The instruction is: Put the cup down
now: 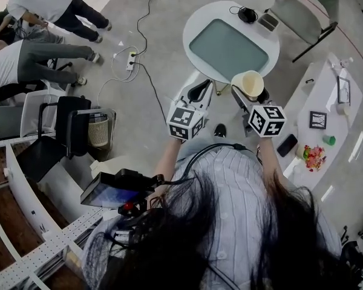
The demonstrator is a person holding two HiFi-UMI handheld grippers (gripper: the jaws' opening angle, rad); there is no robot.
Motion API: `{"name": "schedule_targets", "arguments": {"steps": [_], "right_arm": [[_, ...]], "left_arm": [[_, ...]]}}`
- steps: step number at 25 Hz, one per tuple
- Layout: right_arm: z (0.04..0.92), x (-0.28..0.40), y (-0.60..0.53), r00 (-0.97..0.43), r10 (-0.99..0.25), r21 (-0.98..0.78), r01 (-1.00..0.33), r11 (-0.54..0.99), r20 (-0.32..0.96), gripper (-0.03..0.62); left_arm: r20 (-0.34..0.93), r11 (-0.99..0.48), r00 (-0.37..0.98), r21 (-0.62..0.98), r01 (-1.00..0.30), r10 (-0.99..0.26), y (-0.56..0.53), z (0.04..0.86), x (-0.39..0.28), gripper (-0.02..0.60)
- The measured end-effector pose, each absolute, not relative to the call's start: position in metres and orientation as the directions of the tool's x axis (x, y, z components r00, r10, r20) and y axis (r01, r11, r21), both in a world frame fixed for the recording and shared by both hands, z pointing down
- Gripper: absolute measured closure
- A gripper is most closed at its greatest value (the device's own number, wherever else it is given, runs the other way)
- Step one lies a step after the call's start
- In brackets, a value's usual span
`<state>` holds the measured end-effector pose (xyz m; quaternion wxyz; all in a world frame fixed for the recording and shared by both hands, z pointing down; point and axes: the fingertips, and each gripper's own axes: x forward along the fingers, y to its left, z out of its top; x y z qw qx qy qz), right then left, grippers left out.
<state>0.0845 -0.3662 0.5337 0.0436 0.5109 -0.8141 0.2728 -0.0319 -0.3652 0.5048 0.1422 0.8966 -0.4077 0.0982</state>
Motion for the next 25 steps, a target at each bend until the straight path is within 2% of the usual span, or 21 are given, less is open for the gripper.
{"name": "schedule_targets", "arguments": {"steps": [12, 25], "right_arm": [[0.606, 0.095, -0.409, -0.401, -0.805, -0.299, -0.909, 0.29, 0.438, 0.175], [0.681, 0.095, -0.435, -0.357, -0.716, -0.2, -0.933, 0.298, 0.599, 0.175]], "left_arm": [[0.308, -0.623, 0.65, 0.193, -0.758, -0.695, -0.369, 0.513, -0.028, 0.548], [0.338, -0.628, 0.657, 0.207, -0.751, -0.674, -0.378, 0.53, -0.022, 0.548]]}}
